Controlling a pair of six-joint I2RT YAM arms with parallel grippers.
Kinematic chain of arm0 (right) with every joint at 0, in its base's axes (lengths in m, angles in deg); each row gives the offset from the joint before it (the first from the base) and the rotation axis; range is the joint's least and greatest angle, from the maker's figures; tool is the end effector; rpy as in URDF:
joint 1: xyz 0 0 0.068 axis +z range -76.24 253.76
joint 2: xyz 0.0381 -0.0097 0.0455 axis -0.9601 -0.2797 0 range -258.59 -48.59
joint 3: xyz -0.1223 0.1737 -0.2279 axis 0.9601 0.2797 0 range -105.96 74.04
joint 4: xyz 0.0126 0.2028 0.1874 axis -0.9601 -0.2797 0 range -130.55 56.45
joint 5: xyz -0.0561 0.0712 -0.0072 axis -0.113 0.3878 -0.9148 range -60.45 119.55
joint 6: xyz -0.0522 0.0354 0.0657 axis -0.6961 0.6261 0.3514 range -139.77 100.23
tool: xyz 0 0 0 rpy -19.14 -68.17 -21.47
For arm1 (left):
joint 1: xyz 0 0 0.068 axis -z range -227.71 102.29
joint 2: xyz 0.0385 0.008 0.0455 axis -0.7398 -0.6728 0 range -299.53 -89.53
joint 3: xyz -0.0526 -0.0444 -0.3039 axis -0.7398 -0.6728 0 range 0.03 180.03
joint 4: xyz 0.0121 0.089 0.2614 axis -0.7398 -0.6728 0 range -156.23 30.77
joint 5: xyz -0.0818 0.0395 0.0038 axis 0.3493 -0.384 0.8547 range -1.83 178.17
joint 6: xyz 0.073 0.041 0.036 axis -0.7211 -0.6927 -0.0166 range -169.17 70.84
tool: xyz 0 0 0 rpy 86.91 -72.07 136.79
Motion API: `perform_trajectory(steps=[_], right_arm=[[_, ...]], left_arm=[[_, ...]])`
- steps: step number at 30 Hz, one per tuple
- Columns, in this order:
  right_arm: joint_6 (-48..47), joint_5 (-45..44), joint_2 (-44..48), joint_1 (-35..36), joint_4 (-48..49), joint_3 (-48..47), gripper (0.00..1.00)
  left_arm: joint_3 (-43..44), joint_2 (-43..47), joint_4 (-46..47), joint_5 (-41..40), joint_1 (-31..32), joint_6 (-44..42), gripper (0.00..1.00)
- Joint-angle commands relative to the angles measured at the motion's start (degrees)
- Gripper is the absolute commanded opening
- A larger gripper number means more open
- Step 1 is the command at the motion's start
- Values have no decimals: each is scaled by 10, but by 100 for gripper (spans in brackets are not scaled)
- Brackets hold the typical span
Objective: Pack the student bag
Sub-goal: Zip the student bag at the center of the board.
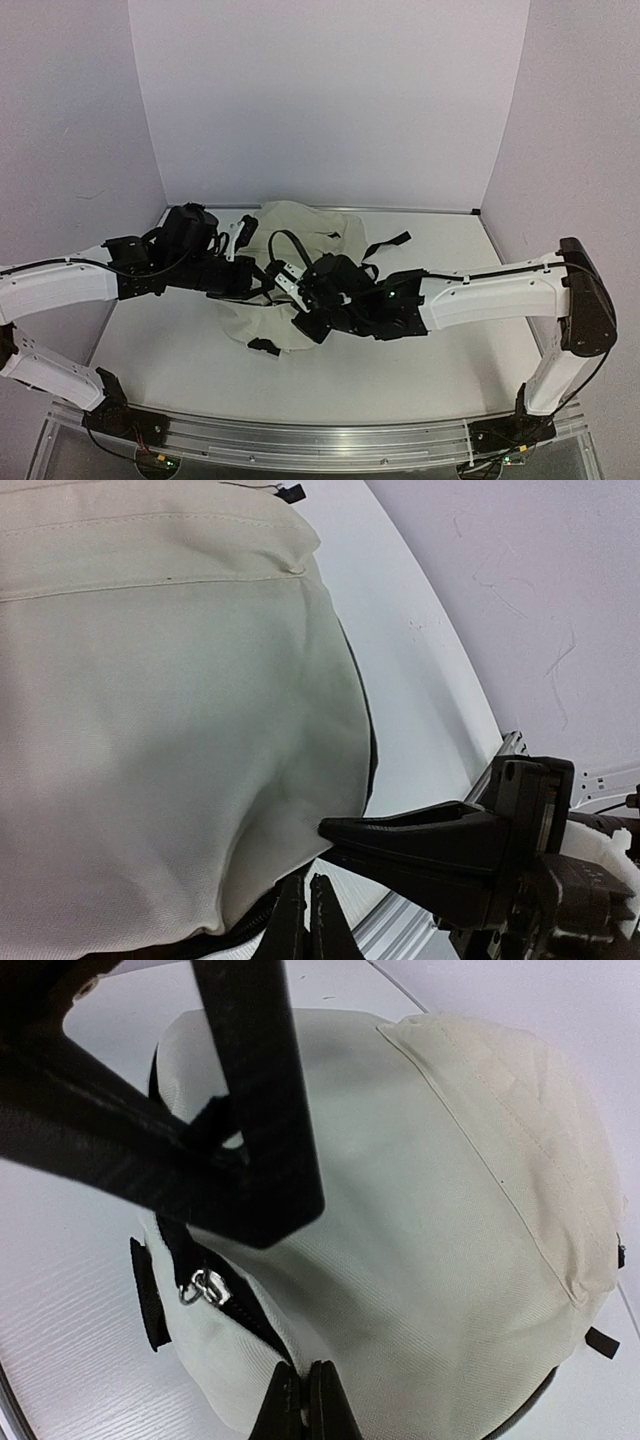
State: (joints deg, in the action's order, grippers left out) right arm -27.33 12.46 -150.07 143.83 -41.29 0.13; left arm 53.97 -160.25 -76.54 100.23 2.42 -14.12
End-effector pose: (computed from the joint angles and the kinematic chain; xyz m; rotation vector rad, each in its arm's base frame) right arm 0.1806 0.4276 0.2559 -1.2262 1.7925 0.3029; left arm 0.1882 -0.2521 0.2962 0.4402 2.3172 -1.0288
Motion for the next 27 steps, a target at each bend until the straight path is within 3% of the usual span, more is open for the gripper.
perform_trajectory(steps=[1, 18, 27], right_arm=[[25, -52, 37, 3, 10, 37, 0], [132, -127, 123, 4, 10, 113, 0], [180, -163, 153, 2, 4, 142, 0]], left_arm=[[-3, 39, 34, -29, -20, 2, 0], [7, 95, -27, -62, -71, -58, 0], [-35, 98, 6, 5, -170, -63, 0]])
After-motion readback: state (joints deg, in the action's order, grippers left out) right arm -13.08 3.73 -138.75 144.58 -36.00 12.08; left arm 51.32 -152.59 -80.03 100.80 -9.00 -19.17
